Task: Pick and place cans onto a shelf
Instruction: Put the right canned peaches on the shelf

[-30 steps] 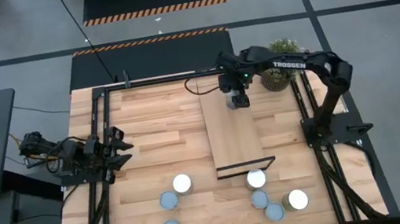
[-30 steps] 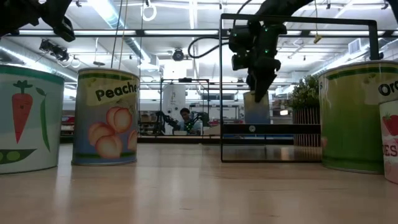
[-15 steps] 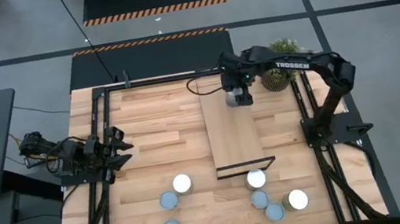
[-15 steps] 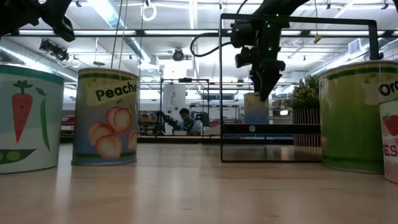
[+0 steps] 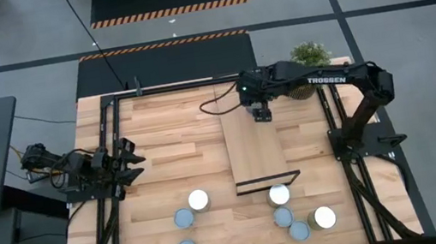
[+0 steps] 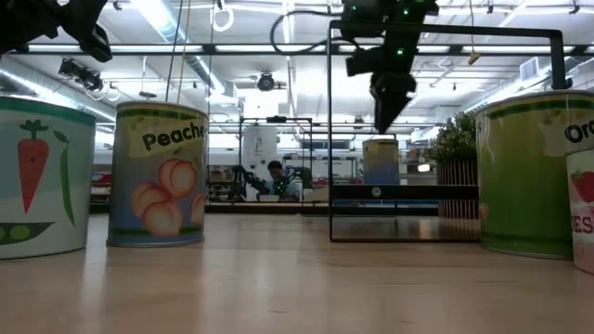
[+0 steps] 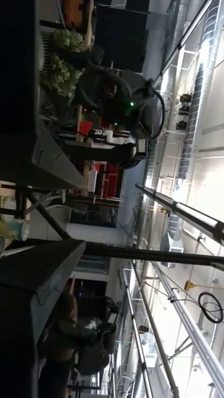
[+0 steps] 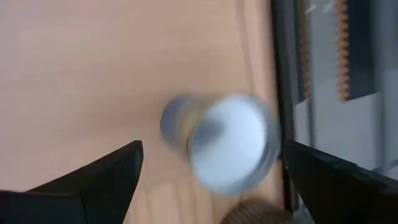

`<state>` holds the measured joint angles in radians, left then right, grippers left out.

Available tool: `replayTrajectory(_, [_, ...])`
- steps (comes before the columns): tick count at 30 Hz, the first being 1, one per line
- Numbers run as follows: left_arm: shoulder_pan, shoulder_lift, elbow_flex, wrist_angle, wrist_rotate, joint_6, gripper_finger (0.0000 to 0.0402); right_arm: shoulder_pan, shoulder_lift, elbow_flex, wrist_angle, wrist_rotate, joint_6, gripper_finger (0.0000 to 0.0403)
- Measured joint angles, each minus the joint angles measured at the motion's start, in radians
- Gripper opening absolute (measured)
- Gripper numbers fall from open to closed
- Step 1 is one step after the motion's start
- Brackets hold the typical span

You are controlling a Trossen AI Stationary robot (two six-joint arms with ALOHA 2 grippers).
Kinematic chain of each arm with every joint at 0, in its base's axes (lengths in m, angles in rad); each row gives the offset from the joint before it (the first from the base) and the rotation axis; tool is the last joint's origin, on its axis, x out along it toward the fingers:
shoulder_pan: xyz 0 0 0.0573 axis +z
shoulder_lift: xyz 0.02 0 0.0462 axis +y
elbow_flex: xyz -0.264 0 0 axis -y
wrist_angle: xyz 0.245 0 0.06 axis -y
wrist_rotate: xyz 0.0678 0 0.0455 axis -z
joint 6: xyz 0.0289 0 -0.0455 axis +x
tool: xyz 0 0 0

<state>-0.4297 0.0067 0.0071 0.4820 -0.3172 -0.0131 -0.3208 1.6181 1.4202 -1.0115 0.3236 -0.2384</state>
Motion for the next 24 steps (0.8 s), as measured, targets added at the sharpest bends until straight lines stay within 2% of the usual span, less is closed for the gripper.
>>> replayTrajectory(4, [0.000,0.000,0.000,0.029,-0.001,0.041,0.0149,0.040,0.007,-0.052,0.117,0.060,-0.008,0.0396])
replayTrajectory(11, [0.000,0.000,0.000,0.036,-0.001,0.051,0.0149,0.083,0.006,-0.155,0.188,0.256,-0.017,0.0396])
replayTrajectory(20, [0.000,0.000,0.000,0.074,-0.004,0.052,0.0149,0.051,0.007,-0.182,0.334,0.289,-0.002,0.0396])
replayTrajectory(24, [0.000,0.000,0.000,0.085,-0.004,0.052,0.0149,0.061,0.006,-0.182,0.310,0.350,-0.001,0.0396])
